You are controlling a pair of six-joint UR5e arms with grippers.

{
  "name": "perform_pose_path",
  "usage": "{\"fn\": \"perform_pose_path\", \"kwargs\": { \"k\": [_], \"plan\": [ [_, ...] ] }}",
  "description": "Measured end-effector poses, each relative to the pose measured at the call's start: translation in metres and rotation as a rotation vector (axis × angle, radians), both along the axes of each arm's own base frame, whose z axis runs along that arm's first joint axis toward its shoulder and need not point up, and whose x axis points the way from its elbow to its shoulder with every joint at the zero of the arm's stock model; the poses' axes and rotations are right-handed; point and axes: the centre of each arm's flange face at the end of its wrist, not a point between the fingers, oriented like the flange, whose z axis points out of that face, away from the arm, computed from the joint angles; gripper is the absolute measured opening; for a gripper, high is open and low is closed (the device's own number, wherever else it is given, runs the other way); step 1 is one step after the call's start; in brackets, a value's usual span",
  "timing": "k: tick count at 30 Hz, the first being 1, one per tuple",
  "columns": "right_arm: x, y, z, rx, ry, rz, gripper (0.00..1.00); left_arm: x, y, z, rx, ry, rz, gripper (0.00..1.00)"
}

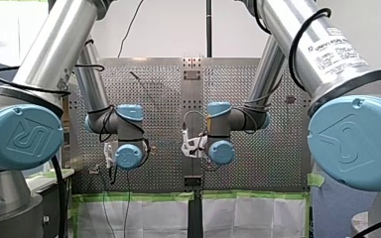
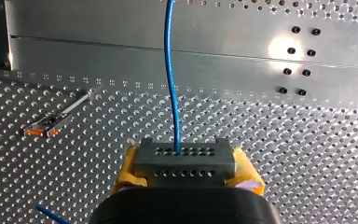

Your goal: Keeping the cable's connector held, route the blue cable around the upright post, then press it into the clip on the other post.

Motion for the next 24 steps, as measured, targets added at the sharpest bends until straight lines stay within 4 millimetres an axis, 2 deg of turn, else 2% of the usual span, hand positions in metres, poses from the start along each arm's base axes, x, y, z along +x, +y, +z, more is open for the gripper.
{"fn": "perform_pose_path", "kwargs": {
  "k": [6, 12, 18, 24],
  "plan": [
    [-0.002, -0.003, -0.003, 0.003, 0.014, -0.012, 0.00, 0.000, 0.002, -0.006, 0.025, 0.021, 0.008, 0.00],
    [-0.010, -0.001, -0.031, 0.048, 0.108, -0.028, 0.00, -0.008, 0.008, -0.028, 0.109, 0.108, 0.009, 0.00],
    [-0.018, 0.007, -0.059, 0.117, 0.187, -0.027, 0.00, -0.013, 0.011, -0.035, 0.144, 0.159, 0.008, 0.00],
    [-0.022, 0.010, -0.066, 0.146, 0.218, -0.026, 0.00, -0.014, 0.012, -0.036, 0.148, 0.165, 0.008, 0.00]
  ]
}}
